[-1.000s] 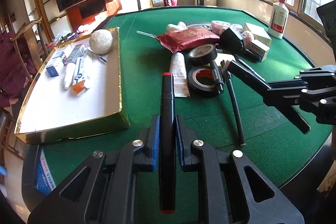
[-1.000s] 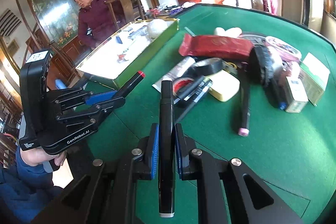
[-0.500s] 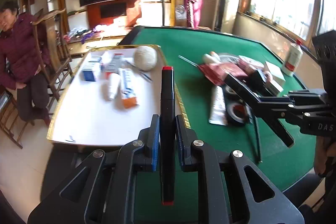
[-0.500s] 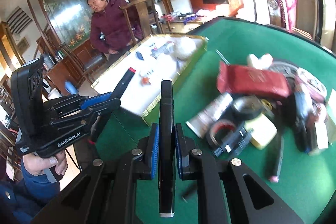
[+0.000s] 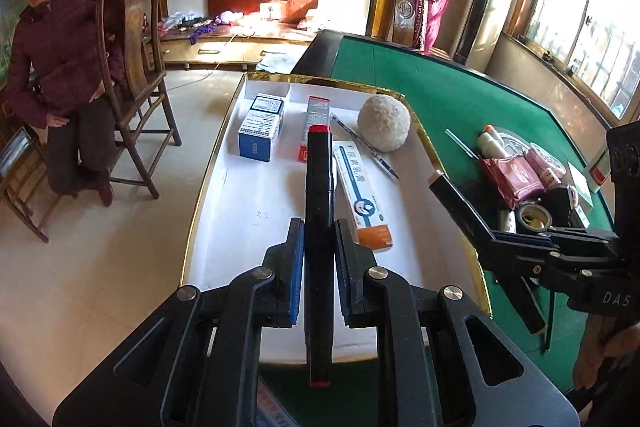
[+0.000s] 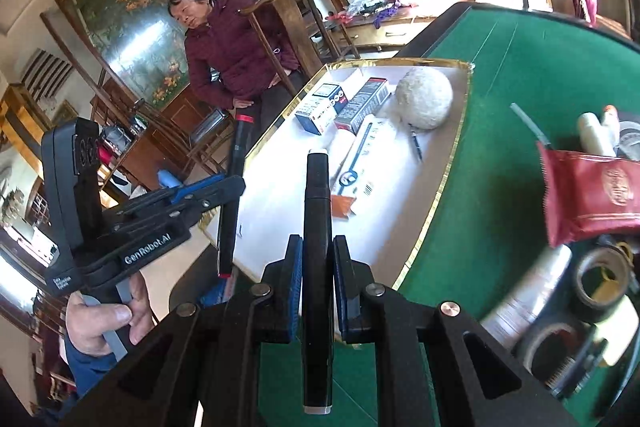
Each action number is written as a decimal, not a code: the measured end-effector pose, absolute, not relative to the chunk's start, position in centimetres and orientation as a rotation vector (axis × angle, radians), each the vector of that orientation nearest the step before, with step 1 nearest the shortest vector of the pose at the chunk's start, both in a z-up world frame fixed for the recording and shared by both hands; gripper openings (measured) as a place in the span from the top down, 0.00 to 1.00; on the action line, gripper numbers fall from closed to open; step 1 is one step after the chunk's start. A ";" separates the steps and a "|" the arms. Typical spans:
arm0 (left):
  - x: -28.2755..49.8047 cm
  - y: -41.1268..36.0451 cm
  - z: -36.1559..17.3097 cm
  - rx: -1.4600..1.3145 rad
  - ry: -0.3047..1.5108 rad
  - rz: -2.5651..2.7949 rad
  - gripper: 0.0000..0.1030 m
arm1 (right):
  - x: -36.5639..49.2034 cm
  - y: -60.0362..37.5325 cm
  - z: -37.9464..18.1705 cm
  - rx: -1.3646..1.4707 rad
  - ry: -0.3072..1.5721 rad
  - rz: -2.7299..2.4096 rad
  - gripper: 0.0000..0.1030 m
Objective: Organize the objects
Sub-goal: 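Carry both black markers into the tray and open both tools, then move both open tools back toward the pile of items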
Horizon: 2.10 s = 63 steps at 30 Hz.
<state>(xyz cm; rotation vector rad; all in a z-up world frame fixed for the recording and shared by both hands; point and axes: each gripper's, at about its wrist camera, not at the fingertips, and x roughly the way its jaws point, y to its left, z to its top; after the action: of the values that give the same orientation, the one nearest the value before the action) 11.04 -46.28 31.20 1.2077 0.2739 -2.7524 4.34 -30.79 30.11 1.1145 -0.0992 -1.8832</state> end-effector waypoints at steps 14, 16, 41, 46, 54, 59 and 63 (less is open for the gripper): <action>6.5 -50.5 26.3 1.394 0.321 -2.599 0.86 | 0.6 -40.1 25.3 1.304 -0.151 -1.837 0.88; 6.6 -51.0 26.3 1.390 0.335 -2.596 0.86 | 0.6 -41.1 25.1 1.310 -0.136 -1.832 0.88; 8.2 -51.4 28.5 1.352 0.432 -2.620 0.86 | 2.3 -39.4 28.0 1.187 -0.034 -1.890 0.86; 9.0 -46.8 29.1 1.373 0.390 -2.720 0.86 | 4.2 -34.1 29.6 1.137 -0.091 -1.831 0.84; 7.8 -35.2 29.0 1.552 0.268 -2.899 0.59 | 4.3 -20.1 30.1 1.087 -0.129 -1.955 0.62; 4.6 -29.1 27.7 1.648 0.167 -2.919 0.59 | 3.4 -11.0 29.4 1.086 -0.204 -2.082 0.55; 1.5 -26.7 26.4 1.671 0.120 -2.876 0.59 | 2.9 -6.8 28.2 1.110 -0.262 -2.111 0.55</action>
<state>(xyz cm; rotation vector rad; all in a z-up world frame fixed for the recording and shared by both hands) 1.51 -26.71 26.43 1.6715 0.1196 -2.8762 2.93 -6.80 28.18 1.1100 -0.2620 -2.1113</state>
